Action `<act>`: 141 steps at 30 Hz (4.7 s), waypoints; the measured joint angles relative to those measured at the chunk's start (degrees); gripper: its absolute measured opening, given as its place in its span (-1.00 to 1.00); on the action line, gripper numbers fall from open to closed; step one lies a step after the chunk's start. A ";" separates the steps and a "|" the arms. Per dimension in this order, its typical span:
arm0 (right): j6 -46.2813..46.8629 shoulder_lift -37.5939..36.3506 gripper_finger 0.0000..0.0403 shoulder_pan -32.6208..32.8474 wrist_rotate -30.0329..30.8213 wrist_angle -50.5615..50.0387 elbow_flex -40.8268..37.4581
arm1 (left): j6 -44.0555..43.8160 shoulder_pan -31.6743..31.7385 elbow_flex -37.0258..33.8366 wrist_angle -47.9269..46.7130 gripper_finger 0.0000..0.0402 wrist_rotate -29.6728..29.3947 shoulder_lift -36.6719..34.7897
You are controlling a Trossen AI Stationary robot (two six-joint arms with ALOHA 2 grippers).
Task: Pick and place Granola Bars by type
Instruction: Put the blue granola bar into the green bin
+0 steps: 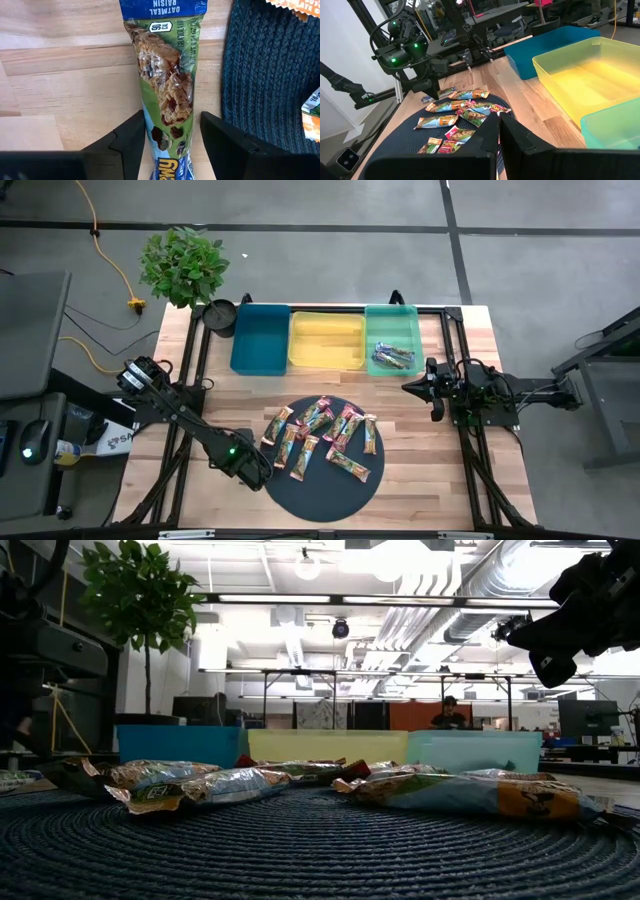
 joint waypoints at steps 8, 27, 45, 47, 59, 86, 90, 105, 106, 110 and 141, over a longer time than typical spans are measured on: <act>0.00 0.00 -1.00 -0.02 -0.02 0.00 0.00 | 0.02 0.00 0.17 -0.04 -0.10 -0.05 0.02; 0.00 0.00 -1.00 -0.01 0.00 0.01 0.00 | 0.04 -0.04 0.52 0.15 -0.52 0.17 0.07; 0.00 -0.02 -1.00 -0.01 0.00 0.00 0.00 | 3.88 -0.11 0.48 -1.13 -0.73 -20.42 -9.08; 0.00 -0.01 -1.00 0.00 -0.01 0.01 0.00 | 4.94 -0.11 0.48 -0.66 -0.73 -23.20 -10.19; 0.00 -0.02 -1.00 -0.02 0.00 0.02 0.00 | 31.01 7.44 0.50 7.27 -0.74 -34.80 -19.54; 0.00 0.02 -1.00 -0.02 0.00 0.01 0.00 | 97.53 42.02 0.57 57.70 -0.74 8.24 -21.49; 0.00 0.02 -1.00 0.00 0.00 0.00 0.00 | 97.66 45.97 0.57 59.32 -0.74 11.24 -21.49; 0.00 0.02 -1.00 -0.02 -0.09 0.02 0.00 | 109.42 58.49 23.01 43.75 -0.74 22.17 -7.80; 0.00 0.04 -1.00 0.00 -0.06 0.00 0.00 | 110.45 58.52 25.76 40.91 -0.74 21.86 -6.19; 0.00 0.04 -1.00 0.00 0.03 0.00 0.00 | 113.11 58.39 38.14 29.59 -0.74 15.31 0.64; 0.00 0.04 -1.00 -0.01 0.01 0.00 0.00 | 115.17 57.97 78.05 12.49 -0.74 -0.07 31.27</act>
